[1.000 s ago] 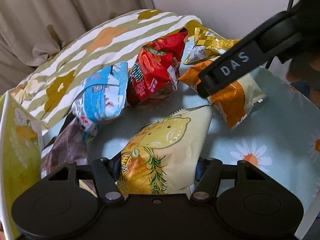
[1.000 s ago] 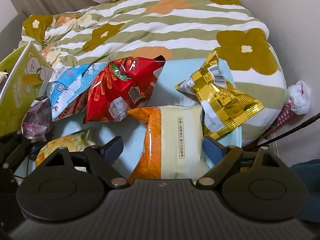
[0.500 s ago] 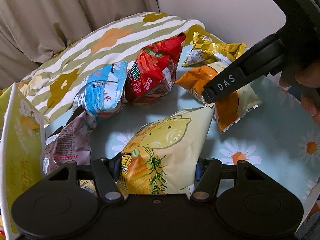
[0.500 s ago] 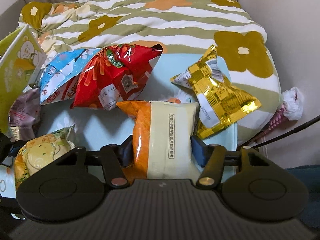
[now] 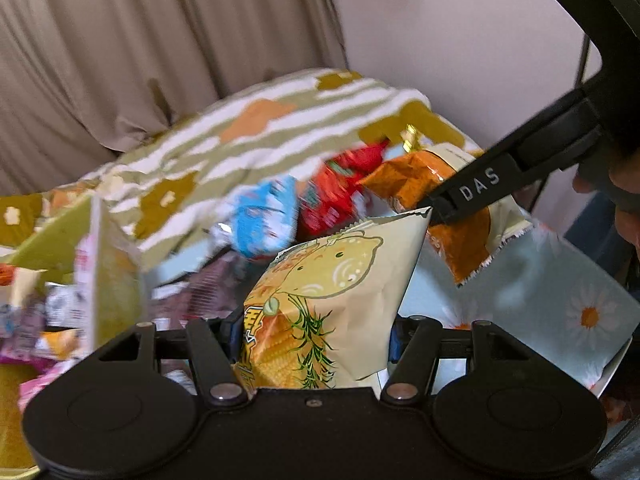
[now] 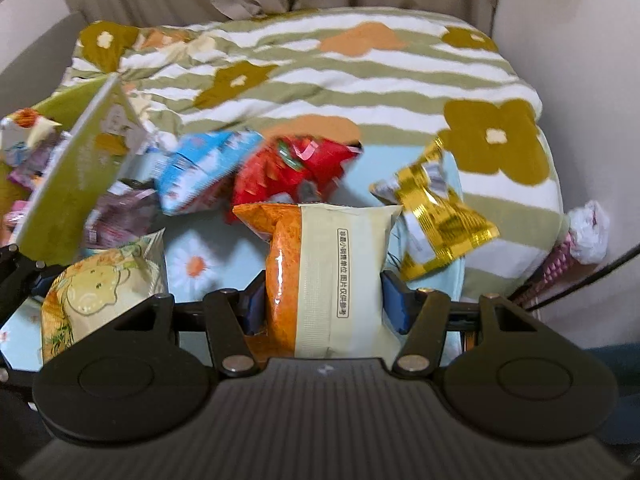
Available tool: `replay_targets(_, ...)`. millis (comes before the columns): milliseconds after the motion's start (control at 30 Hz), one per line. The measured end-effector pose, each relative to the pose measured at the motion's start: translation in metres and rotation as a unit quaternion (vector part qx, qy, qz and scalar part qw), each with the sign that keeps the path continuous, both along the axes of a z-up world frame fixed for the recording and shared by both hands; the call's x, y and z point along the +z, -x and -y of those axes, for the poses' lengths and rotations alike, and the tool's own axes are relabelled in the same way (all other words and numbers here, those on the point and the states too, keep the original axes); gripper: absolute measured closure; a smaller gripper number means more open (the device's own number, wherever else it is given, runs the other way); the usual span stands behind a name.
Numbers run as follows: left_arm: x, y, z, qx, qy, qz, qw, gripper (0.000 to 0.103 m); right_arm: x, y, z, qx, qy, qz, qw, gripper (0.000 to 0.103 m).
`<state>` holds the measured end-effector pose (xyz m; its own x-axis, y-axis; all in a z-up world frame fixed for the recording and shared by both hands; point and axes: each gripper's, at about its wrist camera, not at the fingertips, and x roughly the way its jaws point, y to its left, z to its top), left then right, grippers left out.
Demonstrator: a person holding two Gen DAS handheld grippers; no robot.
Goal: Organize snacks
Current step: 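Carry both bags into the box and open both tools to release them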
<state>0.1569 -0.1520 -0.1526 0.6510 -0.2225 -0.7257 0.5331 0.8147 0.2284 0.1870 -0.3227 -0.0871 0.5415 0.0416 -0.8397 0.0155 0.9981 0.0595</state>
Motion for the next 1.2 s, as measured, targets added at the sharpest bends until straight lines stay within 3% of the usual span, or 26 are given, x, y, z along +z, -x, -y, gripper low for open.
replay_targets(233,0.047,0.011,-0.035,0.061,0.01,0.056,0.9965,0.038,0.048,0.0,-0.038,0.058,-0.012,0.047,0.997,0.031)
replay_targets(533,0.092,-0.004,-0.124,0.16,0.017,0.099,0.982,0.038,0.097,-0.011,-0.115,0.104,-0.044,0.099,0.989,0.031)
replay_targets(733,0.101,-0.023,-0.187,0.198,0.006,0.091,0.9759,0.038,0.11,-0.027,-0.177,0.117,-0.063,0.105,0.986,0.031)
replay_targets(1000,0.077,-0.062,-0.248,0.214,-0.006,0.042,0.9759,0.037,0.094,-0.051,-0.251,0.116,-0.074,0.081,0.987,0.031)
replay_targets(1067,0.069,-0.074,-0.262,0.221,-0.001,0.025,0.975,0.034,0.087,-0.055,-0.264,0.11,-0.075,0.072,0.988,0.031)
replay_targets(1100,0.065,-0.079,-0.267,0.222,0.003,0.019,0.9748,0.028,0.082,-0.057,-0.268,0.108,-0.074,0.069,0.989,0.031)
replay_targets(1133,0.061,-0.083,-0.27,0.224,0.004,0.015,0.9746,0.014,0.077,-0.06,-0.274,0.105,-0.072,0.066,0.99,0.031)
replay_targets(1200,0.056,-0.087,-0.275,0.222,0.001,0.018,0.9749,0.0,0.069,-0.064,-0.281,0.1,-0.066,0.061,0.991,0.031)
